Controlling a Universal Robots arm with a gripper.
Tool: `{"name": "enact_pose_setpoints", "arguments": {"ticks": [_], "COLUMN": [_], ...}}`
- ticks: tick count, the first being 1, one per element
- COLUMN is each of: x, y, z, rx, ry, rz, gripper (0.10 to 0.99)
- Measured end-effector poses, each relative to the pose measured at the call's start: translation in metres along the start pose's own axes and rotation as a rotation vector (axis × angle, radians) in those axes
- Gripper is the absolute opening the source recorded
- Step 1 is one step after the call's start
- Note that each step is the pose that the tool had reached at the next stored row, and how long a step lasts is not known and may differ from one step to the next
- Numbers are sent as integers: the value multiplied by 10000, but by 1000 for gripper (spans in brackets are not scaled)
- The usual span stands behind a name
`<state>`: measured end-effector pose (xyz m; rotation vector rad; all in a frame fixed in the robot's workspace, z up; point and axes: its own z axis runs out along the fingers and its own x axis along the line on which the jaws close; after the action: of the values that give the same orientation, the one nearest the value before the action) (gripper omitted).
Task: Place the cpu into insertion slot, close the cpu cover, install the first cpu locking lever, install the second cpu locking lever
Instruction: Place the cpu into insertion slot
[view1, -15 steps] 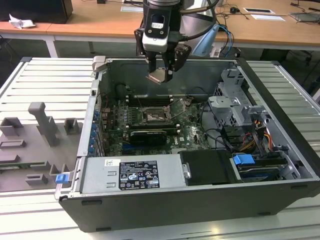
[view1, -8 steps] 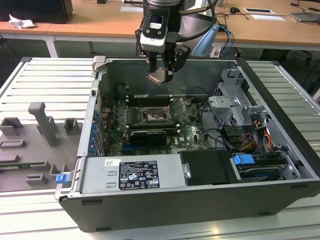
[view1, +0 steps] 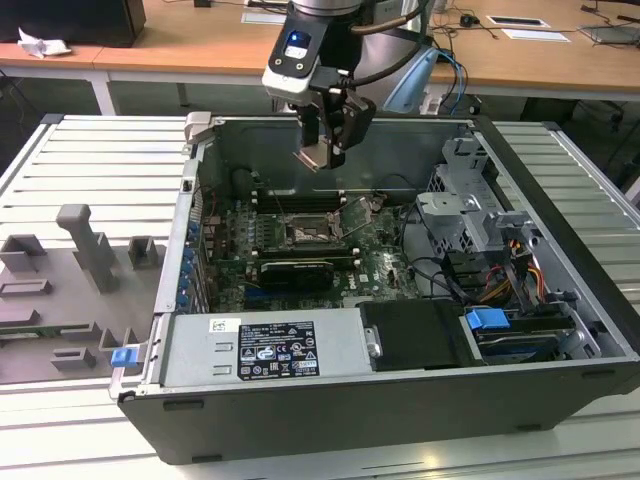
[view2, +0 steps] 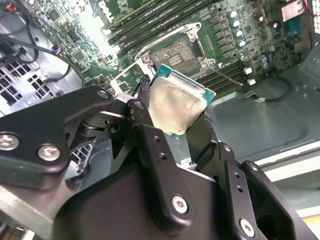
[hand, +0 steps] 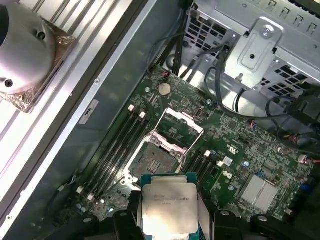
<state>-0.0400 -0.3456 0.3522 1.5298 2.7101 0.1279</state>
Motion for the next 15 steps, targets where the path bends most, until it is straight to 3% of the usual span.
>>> {"name": "enact_pose_setpoints", "arguments": {"ticks": [15], "x": [0], "y": [-8], "z": [80], "rx": [-41], "ry": [-204], "rz": [2394], "gripper": [533]}}
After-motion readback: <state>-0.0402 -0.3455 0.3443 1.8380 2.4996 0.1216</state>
